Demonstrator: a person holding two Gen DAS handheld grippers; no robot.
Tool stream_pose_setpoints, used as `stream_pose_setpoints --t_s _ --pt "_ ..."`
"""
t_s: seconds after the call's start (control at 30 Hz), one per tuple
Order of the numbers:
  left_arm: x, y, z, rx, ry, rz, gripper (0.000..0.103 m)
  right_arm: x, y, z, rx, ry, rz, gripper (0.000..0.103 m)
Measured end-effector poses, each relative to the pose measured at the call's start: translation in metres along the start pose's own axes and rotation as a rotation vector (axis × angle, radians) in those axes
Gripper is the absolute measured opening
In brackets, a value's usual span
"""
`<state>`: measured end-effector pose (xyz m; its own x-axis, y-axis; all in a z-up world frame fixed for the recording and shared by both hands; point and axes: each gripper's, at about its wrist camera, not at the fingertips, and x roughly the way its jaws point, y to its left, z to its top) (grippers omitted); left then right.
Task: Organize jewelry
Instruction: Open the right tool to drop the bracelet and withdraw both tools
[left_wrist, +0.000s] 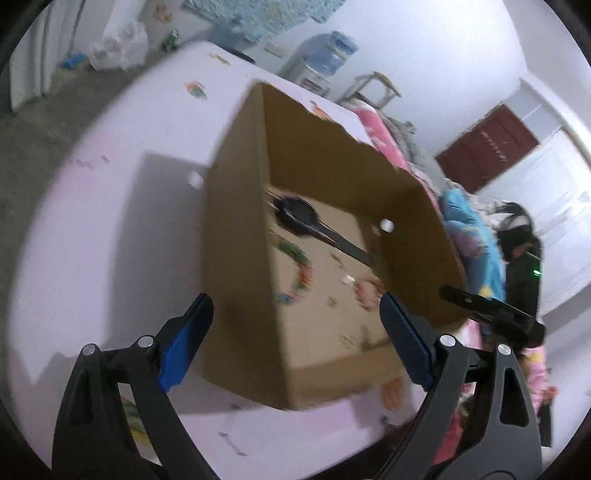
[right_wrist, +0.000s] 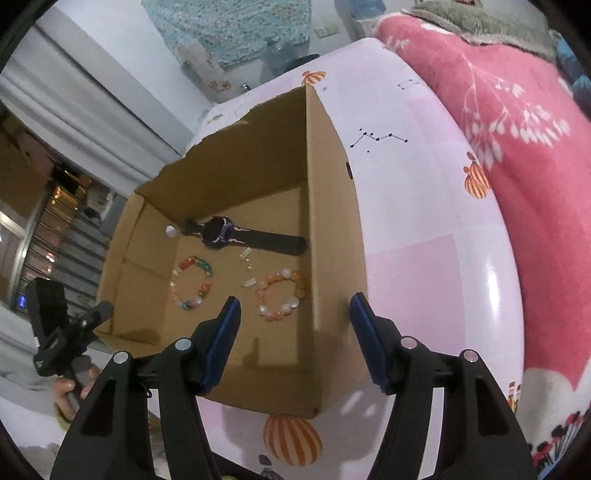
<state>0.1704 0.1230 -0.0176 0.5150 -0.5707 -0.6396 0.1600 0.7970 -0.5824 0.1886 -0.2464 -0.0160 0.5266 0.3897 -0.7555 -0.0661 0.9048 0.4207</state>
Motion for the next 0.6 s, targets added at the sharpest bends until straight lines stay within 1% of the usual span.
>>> stream_pose_setpoints --t_s 0.13,0.17,0.3,0.37,0.6 --pt "0.001 -0.018 -0.011 0.076 -0.015 0.096 0.088 0.0 0.004 -0.003 -0.007 -0.001 -0.029 0.061" --pt "0.0 -0.02 -0.014 0.075 -0.013 0.109 0.088 -0.001 0.004 -0.004 -0.007 0.001 -0.033 0.061" --pt "-0.007 -0.018 -0.02 0.059 -0.006 0.09 0.088 -0.005 0.006 -0.015 -0.013 -0.006 -0.052 0.061" --pt "-0.006 -0.018 -0.02 0.05 -0.001 0.082 0.088 -0.011 0.004 -0.02 -0.007 -0.01 -0.049 0.061" --pt "-0.018 -0.023 -0.039 0.046 0.008 0.071 0.088 -0.024 -0.002 -0.039 0.025 -0.033 -0.04 0.061"
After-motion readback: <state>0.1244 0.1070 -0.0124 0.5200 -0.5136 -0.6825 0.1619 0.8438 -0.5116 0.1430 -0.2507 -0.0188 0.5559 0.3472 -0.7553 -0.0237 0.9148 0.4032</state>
